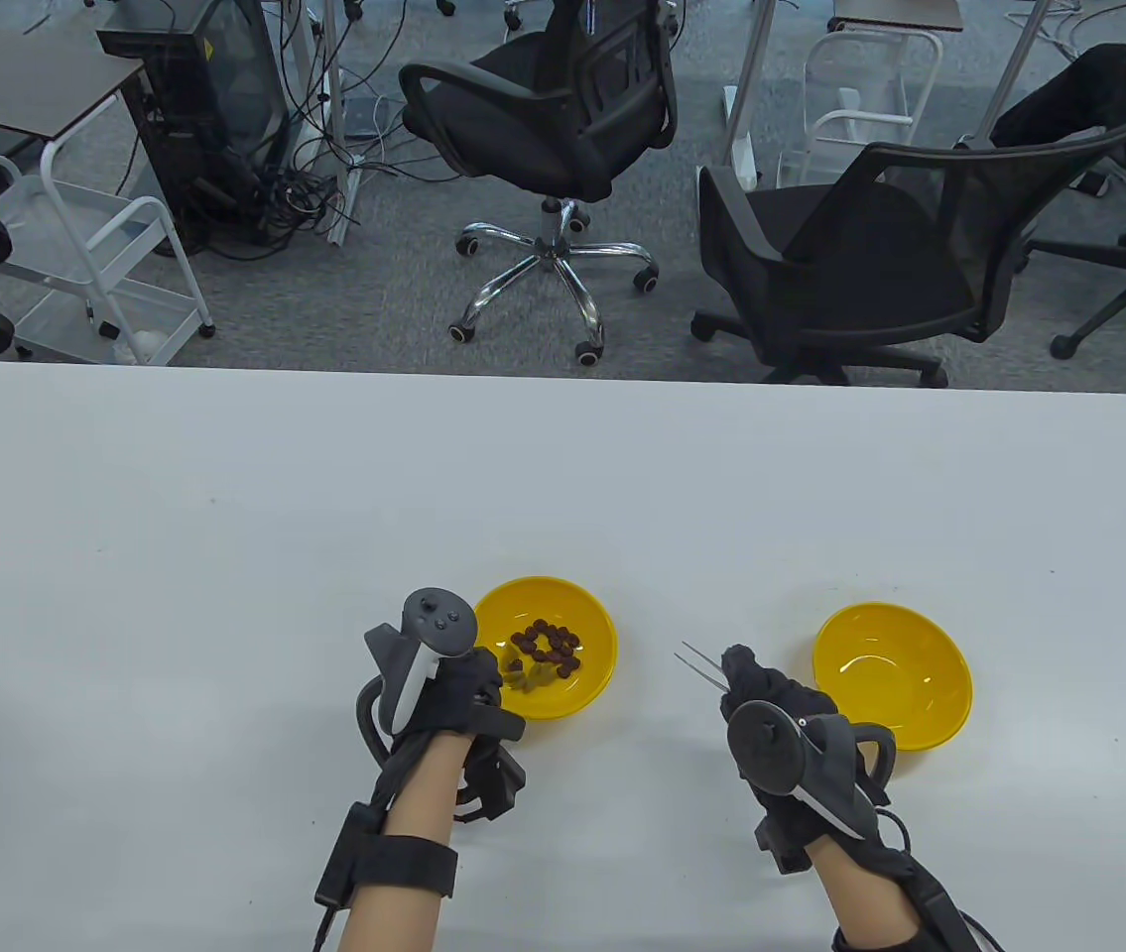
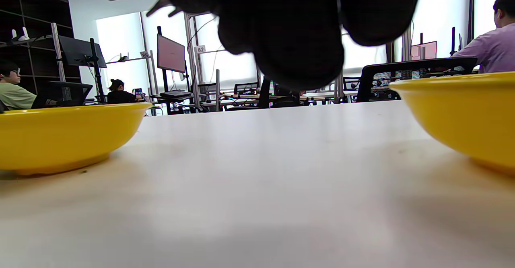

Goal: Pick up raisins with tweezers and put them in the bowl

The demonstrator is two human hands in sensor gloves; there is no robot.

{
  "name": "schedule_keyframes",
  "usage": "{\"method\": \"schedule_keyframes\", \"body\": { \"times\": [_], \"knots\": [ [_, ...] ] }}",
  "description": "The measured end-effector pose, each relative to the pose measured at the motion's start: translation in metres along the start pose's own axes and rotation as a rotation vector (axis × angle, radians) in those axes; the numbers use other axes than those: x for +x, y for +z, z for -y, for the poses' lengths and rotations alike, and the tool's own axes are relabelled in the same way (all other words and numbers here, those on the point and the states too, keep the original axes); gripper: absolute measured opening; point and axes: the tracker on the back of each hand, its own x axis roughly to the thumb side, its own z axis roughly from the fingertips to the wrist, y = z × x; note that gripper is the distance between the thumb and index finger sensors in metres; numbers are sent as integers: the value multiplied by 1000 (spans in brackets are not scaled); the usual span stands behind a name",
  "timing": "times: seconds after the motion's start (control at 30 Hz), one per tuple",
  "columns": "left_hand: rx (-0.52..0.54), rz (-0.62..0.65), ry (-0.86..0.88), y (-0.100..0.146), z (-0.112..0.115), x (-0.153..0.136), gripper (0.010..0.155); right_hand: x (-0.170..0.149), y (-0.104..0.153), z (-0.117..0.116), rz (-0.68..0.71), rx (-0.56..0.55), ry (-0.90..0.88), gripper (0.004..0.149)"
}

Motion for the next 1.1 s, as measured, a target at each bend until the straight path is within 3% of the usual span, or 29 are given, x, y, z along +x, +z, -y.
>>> {"method": "schedule_keyframes", "body": {
  "times": [0.3, 0.63, 1.1],
  "knots": [
    [9, 138, 7, 24, -7, 9, 54, -4, -1, 3, -17, -23, -25, 55],
    [-74, 314, 18, 62, 10, 16, 55, -11, 0, 9, -44, -63, -71, 56],
    [-68, 351, 48, 67, 20, 0, 55, -5, 1, 6, -1, -77, -56, 55]
  ]
}}
